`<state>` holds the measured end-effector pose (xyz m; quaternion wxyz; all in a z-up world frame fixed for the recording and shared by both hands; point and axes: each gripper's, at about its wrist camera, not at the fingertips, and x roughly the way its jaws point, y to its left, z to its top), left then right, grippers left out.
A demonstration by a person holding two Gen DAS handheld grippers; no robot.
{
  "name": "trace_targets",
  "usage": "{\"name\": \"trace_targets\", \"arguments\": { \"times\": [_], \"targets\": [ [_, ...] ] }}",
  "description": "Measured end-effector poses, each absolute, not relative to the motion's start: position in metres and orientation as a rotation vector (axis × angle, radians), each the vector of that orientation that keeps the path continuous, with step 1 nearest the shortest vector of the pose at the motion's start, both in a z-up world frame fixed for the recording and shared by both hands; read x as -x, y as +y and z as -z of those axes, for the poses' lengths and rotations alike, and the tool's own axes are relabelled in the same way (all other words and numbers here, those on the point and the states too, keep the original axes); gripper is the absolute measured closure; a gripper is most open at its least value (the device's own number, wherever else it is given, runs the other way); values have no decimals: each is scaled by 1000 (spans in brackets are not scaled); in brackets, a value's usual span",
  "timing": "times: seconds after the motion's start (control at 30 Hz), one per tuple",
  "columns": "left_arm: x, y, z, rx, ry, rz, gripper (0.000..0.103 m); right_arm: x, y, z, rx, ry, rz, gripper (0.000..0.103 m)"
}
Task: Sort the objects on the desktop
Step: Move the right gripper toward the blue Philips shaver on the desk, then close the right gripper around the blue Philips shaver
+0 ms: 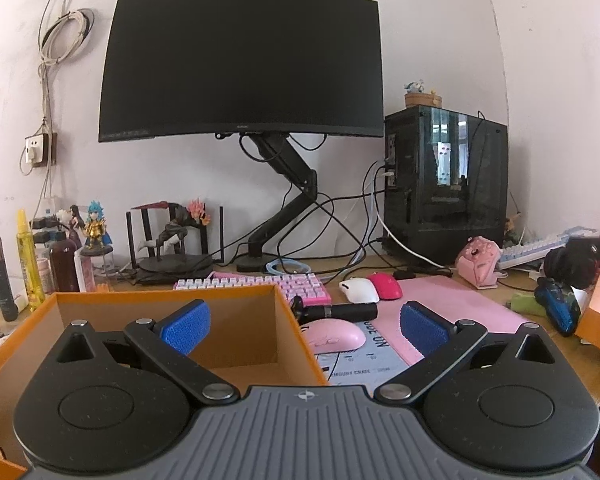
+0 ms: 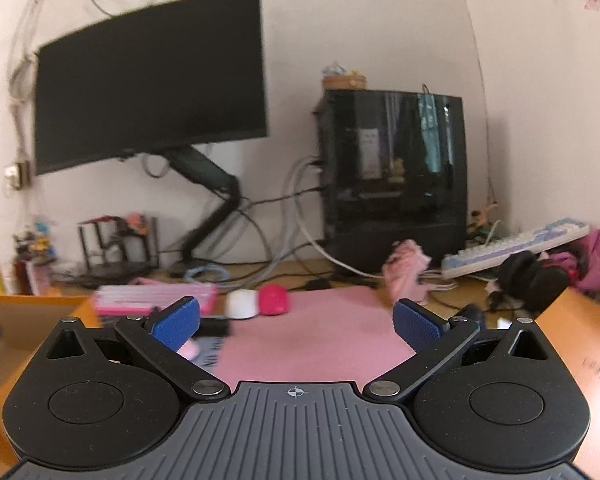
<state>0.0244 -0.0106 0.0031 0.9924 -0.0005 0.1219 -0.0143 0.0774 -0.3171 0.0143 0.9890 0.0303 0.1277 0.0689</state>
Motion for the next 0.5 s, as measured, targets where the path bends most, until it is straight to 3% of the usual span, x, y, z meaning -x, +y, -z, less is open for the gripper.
{"name": "trace_targets", "arguments": {
  "times": [0.5],
  "targets": [
    [-43,-41,-13,32,201,106,0,-249,-409,16,-55,639,41,1]
  ]
}}
